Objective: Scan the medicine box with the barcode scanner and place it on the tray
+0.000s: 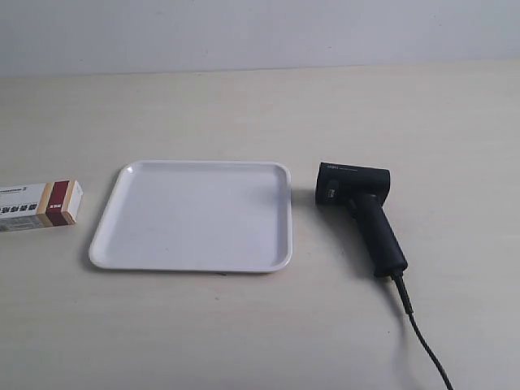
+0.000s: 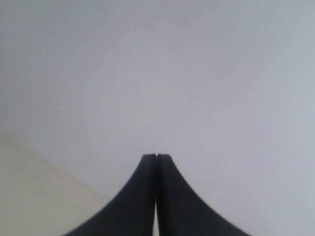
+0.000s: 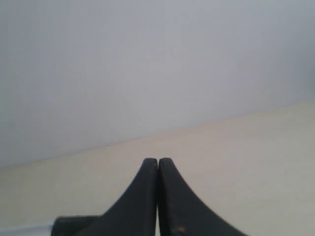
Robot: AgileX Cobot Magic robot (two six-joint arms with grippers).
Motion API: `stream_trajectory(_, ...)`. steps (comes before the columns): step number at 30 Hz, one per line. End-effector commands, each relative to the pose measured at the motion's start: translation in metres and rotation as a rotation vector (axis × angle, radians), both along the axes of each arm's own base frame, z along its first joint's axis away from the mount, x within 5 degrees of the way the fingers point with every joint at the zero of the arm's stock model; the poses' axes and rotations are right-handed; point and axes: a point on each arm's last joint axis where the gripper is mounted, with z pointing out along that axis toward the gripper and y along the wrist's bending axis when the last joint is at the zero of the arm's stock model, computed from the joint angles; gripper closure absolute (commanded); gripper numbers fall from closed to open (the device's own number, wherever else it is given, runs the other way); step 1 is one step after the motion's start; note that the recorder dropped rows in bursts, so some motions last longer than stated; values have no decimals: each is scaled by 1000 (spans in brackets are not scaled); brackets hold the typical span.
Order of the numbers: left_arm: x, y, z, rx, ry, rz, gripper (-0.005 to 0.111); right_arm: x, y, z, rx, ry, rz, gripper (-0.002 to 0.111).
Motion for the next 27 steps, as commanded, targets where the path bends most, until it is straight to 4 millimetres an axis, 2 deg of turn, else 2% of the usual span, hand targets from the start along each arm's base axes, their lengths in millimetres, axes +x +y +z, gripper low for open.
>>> stream_trajectory(1,-16,-3,67,97,-138,8,107,0,-2,9,156,-89,-14,108)
stream_trajectory(2,-13,-3,84,144,-37,12,107,0,-1,8,153,-80,-11,108)
stream_trajectory(3,-10,-3,92,164,38,14,107,0,-1,8,152,-78,-11,108)
stream_trajectory(5,11,-1,104,222,206,6,107,0,-1,8,152,-77,-11,108)
stream_trajectory(7,40,-2,107,323,376,-40,107,0,-1,8,152,-76,-10,108)
stream_trajectory(10,101,-14,103,505,735,-215,107,0,-1,6,153,-57,-5,108)
stream_trajectory(12,126,-21,97,608,884,-311,107,0,-1,6,166,-53,-4,108)
stream_trajectory(17,190,-44,70,891,1174,-585,107,0,0,5,170,-45,-2,108)
stream_trajectory(21,226,-57,25,1058,1347,-763,102,0,0,5,168,-38,0,108)
stream_trajectory(24,240,-60,-3,1127,1404,-844,84,0,0,4,167,-32,1,108)
stream_trajectory(27,248,-60,-28,1209,1447,-922,56,0,0,4,171,-30,2,108)
